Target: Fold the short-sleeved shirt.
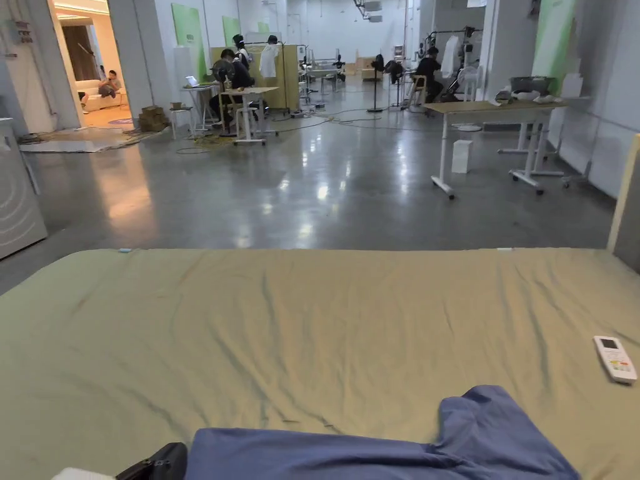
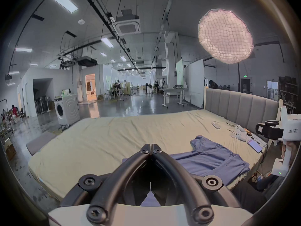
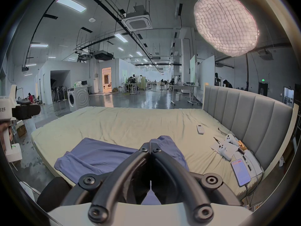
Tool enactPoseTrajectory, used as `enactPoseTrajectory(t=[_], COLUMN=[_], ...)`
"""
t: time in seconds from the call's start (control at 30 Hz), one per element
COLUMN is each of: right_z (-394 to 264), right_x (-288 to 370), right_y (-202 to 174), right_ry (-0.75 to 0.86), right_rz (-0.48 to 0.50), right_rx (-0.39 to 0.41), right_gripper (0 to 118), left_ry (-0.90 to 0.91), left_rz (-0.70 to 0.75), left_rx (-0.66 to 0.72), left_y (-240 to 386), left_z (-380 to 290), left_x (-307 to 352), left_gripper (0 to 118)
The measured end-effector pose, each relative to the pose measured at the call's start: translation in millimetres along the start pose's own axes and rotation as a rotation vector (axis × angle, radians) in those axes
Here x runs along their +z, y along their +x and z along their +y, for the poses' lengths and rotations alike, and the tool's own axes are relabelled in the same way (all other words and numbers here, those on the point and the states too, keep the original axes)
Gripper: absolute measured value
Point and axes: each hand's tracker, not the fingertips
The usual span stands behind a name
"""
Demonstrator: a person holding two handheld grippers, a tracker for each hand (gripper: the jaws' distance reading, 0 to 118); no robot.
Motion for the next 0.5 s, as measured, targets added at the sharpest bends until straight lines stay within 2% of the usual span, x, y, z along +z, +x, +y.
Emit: enactPoseTrajectory(t=[0.13,0.17,0.23,0.27,0.33,0.37,0.5], right_z=[-11,-15,-21,-25,-33,-40,-62], right_x=[-17,-22,-30,-35,-43,-47,-55], right_y=[3,4,5,6,9,13,25], right_ry=[-0.050,-0.063,-0.086,-0.111,-0.142,-0.162,-0.259], right_rz=[0.012,0.015,0.011,0.013,0.009,0.003,-0.047], right_rx=[-0.051,-0.052,-0.050,-0.053,-0.063,-0.066,-0.066], right_gripper=[0,0,0,0,0,0,0], left_ry=[-0.119,-0.122,-0.237,-0.280,-0.350,-0.361,-0.551], left_rz=[-0.014,0.010,-0.007,-0.030,-0.044,-0.027,0.070], left_rx=[0.023,0.037,0.103,0.144,0.206,0.229,0.210], left_y=[-24,-33,-53,-64,-84,-94,-116], left_z=[-9,-12,-16,-23,-40,-51,-85], left_x=[-56,-75,-121,-149,-203,-229,-316], left_gripper=[0,0,2,19,67,83,82])
